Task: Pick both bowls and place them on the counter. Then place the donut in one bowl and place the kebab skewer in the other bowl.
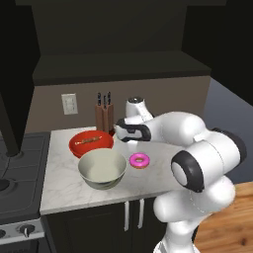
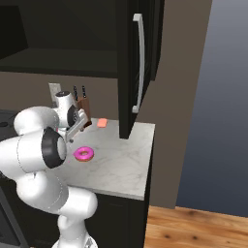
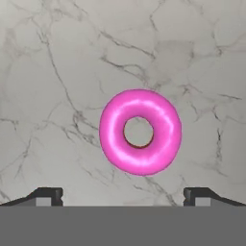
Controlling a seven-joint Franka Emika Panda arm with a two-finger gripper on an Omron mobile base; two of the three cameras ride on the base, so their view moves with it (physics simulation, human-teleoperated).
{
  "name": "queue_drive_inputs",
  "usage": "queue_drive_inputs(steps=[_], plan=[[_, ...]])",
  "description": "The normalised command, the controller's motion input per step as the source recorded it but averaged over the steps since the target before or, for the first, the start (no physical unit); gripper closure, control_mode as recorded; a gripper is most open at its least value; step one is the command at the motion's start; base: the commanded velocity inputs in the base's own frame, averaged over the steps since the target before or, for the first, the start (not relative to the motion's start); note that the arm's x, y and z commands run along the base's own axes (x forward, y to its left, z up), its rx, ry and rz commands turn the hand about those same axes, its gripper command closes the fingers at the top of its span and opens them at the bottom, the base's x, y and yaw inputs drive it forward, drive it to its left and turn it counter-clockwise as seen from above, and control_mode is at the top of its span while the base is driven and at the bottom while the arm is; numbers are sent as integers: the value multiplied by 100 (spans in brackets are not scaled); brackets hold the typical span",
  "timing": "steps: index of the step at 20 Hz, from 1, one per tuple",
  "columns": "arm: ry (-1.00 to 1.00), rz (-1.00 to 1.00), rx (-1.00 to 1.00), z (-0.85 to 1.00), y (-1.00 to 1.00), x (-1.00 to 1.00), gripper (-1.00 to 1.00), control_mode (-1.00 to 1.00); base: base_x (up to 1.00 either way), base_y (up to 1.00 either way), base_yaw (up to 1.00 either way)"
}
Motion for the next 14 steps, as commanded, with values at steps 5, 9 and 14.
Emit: queue_drive_inputs(steps=[5,9,14], plan=[[-5,-16,0,-1,-22,-48,-100,-100,0,0,0],[-1,-12,0,-5,-7,-45,-100,-100,0,0,0],[0,-8,0,-8,0,-30,-100,-100,0,0,0]])
